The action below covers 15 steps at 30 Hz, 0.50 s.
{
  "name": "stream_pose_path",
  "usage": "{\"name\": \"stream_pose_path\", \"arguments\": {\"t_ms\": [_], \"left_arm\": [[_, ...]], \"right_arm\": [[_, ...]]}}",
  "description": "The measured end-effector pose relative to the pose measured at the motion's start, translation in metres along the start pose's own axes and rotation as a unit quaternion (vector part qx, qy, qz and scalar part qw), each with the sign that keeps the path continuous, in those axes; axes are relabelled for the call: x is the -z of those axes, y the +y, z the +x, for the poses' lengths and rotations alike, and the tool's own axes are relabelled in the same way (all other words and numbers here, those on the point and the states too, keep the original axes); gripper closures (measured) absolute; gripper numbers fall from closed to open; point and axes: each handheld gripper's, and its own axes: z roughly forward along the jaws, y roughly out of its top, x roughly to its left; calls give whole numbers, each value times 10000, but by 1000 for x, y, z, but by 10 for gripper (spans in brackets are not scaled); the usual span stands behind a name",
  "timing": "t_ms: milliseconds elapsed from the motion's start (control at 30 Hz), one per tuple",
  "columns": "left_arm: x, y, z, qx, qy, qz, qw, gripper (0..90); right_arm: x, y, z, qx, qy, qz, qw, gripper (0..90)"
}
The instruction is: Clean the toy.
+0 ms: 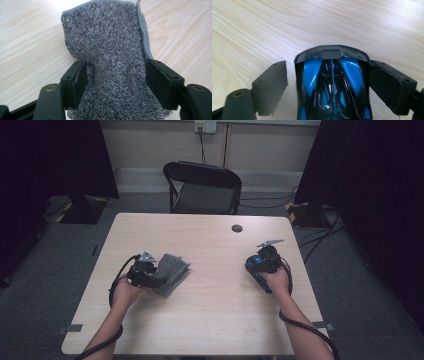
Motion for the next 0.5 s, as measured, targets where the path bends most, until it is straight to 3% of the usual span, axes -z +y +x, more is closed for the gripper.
{"name": "stream_pose_path", "arguments": {"t_ms": [167, 300, 500], "left_arm": [[5, 3, -1, 23, -33, -76, 10000, 331], [5, 4, -1, -65, -46, -83, 9999, 302], [3, 4, -2, -107, -121, -92, 9998, 254]], "right_arm": [[5, -3, 1, -33, -25, -89, 10000, 146], [12, -1, 3, -42, 101, -255, 9996, 143], [16, 2, 9, 94, 178, -217, 9996, 133]]}}
